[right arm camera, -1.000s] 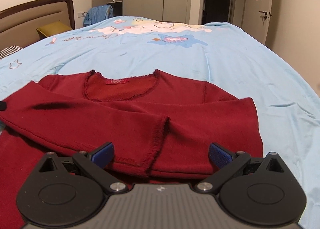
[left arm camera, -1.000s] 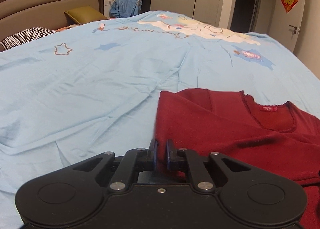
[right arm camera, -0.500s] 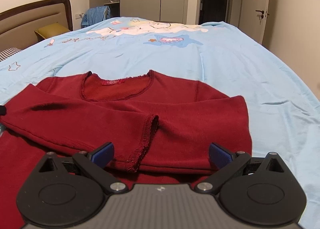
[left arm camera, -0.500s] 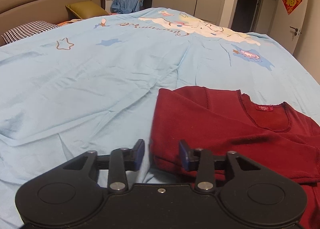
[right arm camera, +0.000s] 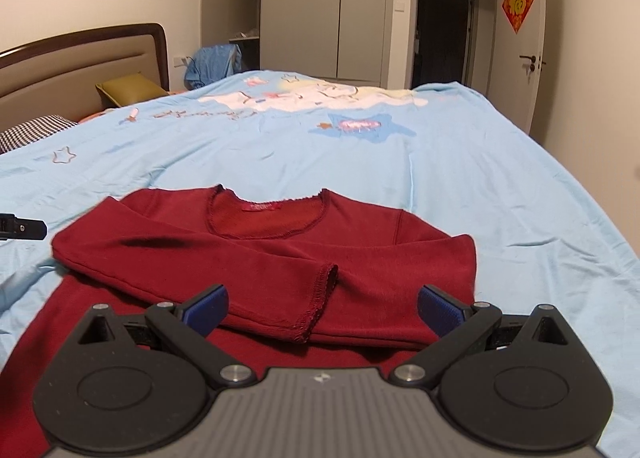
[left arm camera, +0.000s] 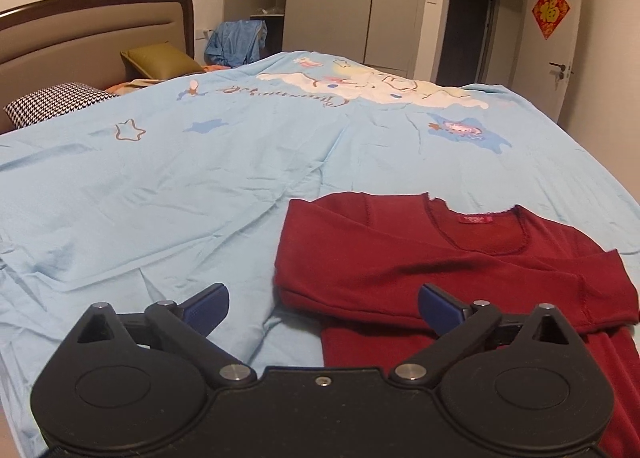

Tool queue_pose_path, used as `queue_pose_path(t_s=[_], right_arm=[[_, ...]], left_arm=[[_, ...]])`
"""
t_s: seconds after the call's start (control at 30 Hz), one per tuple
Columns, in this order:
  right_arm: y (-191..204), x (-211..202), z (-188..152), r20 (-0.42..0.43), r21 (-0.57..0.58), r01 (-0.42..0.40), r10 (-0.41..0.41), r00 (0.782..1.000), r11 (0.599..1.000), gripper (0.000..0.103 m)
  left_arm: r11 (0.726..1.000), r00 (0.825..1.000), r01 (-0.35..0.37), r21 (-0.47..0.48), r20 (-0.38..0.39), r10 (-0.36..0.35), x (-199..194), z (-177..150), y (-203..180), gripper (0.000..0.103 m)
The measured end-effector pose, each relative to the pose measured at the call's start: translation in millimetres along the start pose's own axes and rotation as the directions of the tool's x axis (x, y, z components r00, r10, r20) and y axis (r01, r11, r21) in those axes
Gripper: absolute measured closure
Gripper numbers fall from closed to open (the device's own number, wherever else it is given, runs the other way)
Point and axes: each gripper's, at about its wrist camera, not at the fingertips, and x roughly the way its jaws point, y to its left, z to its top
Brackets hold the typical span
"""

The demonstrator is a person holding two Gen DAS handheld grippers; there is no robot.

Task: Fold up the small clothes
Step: 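Open the left tool and lift it away from the sweater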

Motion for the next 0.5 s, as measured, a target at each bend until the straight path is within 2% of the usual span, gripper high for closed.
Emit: queue_pose_path(t_s=[0.13,0.5], right_arm=[[1.4,-19.6,-4.7,0.005,-0.011,0.0,0.0,1.0,1.0,0.0],[2.3,-75.2,-43.7,-0.021,-0.05,-0.024,0.023,1.0,0.998,0.0]], left_arm=[[0.999,1.0,0.025,0.03,0.005,-0.026,-23.7,-12.9,-10.7,0.001],[0.98,0.99,0.129,0.152,-0.07,-0.12,-64.9,-60.7,-50.7,0.001]])
